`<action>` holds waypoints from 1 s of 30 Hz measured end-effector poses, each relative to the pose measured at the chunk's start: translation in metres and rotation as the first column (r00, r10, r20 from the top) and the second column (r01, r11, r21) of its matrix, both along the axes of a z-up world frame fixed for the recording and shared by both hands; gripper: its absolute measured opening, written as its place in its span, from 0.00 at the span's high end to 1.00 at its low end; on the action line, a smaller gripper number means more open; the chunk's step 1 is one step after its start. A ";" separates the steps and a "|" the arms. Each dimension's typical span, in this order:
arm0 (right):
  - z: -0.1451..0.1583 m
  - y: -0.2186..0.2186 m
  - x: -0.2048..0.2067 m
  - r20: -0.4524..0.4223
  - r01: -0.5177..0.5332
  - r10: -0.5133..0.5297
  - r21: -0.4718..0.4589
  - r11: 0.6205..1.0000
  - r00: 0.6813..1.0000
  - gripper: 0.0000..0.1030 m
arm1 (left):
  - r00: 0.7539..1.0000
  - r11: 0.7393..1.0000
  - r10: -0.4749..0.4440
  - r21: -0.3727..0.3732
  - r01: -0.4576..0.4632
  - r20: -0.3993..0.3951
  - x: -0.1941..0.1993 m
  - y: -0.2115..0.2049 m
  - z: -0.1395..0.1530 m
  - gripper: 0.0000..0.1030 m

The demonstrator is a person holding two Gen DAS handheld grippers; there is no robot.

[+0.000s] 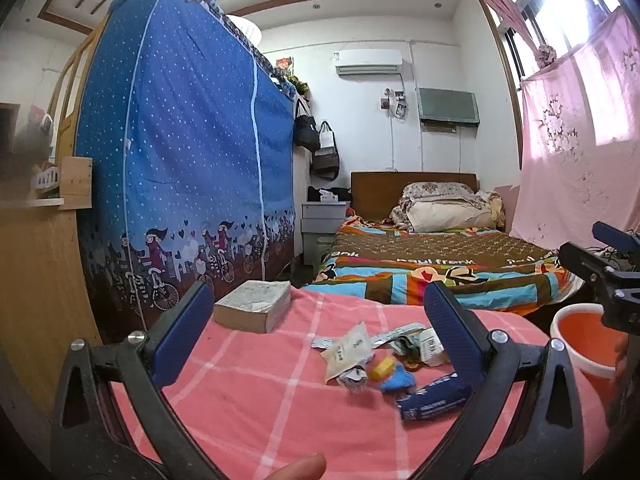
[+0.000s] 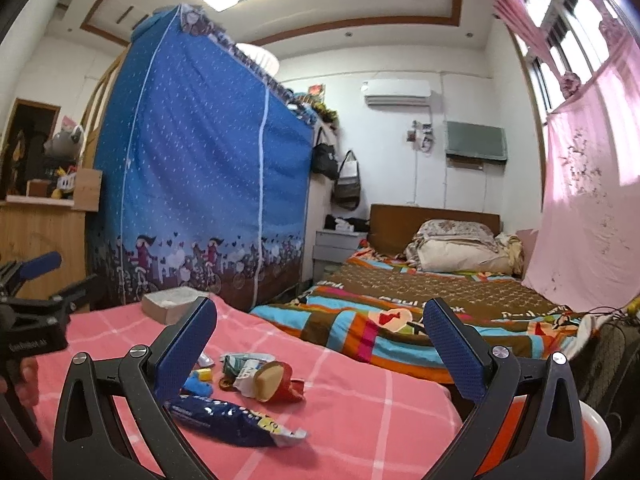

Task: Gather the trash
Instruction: 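Lower the left tool onto the white paper packet while the right tool reaches the red cup lid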

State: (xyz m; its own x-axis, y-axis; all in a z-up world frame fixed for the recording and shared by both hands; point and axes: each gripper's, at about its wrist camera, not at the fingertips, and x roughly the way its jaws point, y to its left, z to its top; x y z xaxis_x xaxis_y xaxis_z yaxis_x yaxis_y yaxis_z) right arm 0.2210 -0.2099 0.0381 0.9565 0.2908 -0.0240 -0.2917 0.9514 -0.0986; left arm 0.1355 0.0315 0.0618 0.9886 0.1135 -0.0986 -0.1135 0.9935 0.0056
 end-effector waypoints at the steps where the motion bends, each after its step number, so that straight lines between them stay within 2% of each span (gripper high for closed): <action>1: -0.002 0.001 0.007 -0.011 -0.004 0.004 -0.009 1.000 1.000 0.00 | 1.000 1.000 -0.006 0.002 0.006 -0.010 0.003 0.002 -0.002 0.00; 5: -0.012 0.002 0.028 -0.053 -0.031 0.029 -0.025 0.999 0.998 0.00 | 0.997 1.000 -0.032 -0.002 0.032 -0.069 0.022 0.009 -0.010 0.00; 9: -0.023 0.005 0.049 -0.133 -0.040 0.033 -0.047 0.998 0.991 0.00 | 0.979 0.998 -0.067 -0.033 0.062 -0.193 0.048 0.010 -0.024 0.00; 14: -0.038 0.015 0.079 -0.291 -0.078 0.049 -0.091 0.993 0.955 0.00 | 0.935 0.992 -0.119 -0.086 0.095 -0.334 0.077 0.010 -0.039 0.02; 20: -0.053 0.025 0.101 -0.413 -0.122 0.074 -0.090 0.988 0.908 0.08 | 0.875 0.971 -0.184 -0.221 0.091 -0.448 0.111 0.018 -0.053 0.19; 23: -0.057 0.028 0.109 -0.457 -0.135 0.085 -0.080 0.988 0.886 0.15 | 0.846 0.971 -0.196 -0.221 0.096 -0.496 0.122 0.012 -0.060 0.24; 26: -0.061 0.034 0.117 -0.496 -0.148 0.088 -0.082 0.986 0.864 0.16 | 0.818 0.973 -0.198 -0.211 0.096 -0.540 0.132 0.007 -0.064 0.24; 30: -0.066 0.039 0.128 -0.546 -0.161 0.097 -0.071 0.984 0.832 0.17 | 0.809 0.965 -0.203 -0.253 0.070 -0.552 0.139 0.017 -0.065 0.24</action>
State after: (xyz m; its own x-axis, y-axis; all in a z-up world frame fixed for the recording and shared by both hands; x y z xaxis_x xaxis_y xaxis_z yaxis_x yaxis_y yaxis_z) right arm 0.3488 -0.1708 -0.0279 0.7368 0.3751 -0.5625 -0.4478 0.8941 0.0097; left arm 0.2749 0.0483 -0.0032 0.7502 -0.1076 -0.6524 -0.0192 0.9827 -0.1842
